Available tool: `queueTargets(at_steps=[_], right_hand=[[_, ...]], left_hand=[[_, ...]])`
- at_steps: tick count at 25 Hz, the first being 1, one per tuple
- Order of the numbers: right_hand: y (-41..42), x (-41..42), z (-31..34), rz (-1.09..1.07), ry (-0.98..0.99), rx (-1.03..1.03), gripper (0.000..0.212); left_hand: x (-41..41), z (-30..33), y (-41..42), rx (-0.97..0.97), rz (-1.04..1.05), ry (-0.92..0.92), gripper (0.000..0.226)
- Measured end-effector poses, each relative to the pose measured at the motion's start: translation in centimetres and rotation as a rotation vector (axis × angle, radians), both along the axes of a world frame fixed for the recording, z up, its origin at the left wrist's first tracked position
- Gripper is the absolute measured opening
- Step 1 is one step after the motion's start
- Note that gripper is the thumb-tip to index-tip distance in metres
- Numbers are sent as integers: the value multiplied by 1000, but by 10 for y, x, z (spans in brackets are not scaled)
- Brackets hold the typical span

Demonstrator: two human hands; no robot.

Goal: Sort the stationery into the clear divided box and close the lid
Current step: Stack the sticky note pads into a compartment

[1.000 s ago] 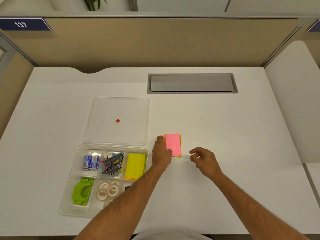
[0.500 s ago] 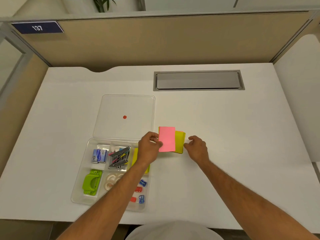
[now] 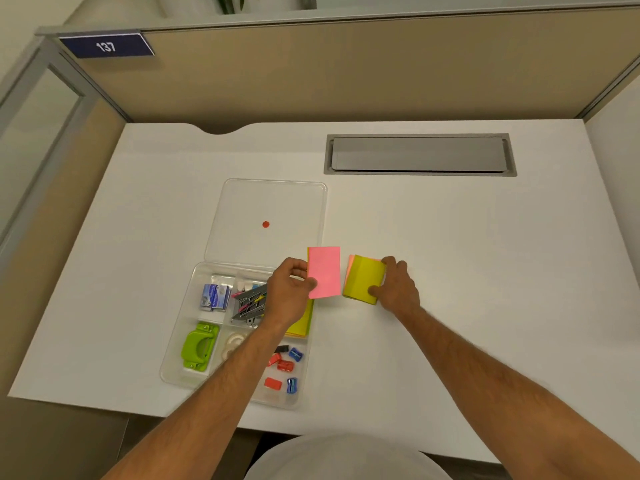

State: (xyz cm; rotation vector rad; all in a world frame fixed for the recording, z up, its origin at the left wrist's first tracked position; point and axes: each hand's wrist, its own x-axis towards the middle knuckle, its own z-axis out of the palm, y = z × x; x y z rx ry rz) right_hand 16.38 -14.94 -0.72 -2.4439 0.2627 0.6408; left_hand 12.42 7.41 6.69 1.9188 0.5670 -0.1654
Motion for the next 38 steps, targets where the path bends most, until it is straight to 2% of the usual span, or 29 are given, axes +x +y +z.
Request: queueTargets(at_steps=[5, 8, 14, 19, 25, 30, 38], right_hand=[[-5, -3, 1, -74, -119, 4, 26], [-8, -4, -1, -81, -120, 38, 13], [2, -7, 23, -320, -185, 393, 12], [23, -15, 56, -438, -325, 539, 16], [52, -44, 66, -469, -409, 590, 15], [63, -68, 68, -486, -403, 581, 17], [67, -73, 72, -504, -392, 581, 14]], left_hand=[[-2, 1, -3, -6, -14, -15, 27], [-3, 2, -2, -6, -17, -18, 28], [-10, 3, 13, -9, -51, -49, 30], [-18, 7, 39, -39, -69, -86, 30], [-43, -3, 87, 52, -69, -119, 36], [-51, -11, 90, 146, -151, -63, 41], [-47, -27, 72, 172, -190, -43, 27]])
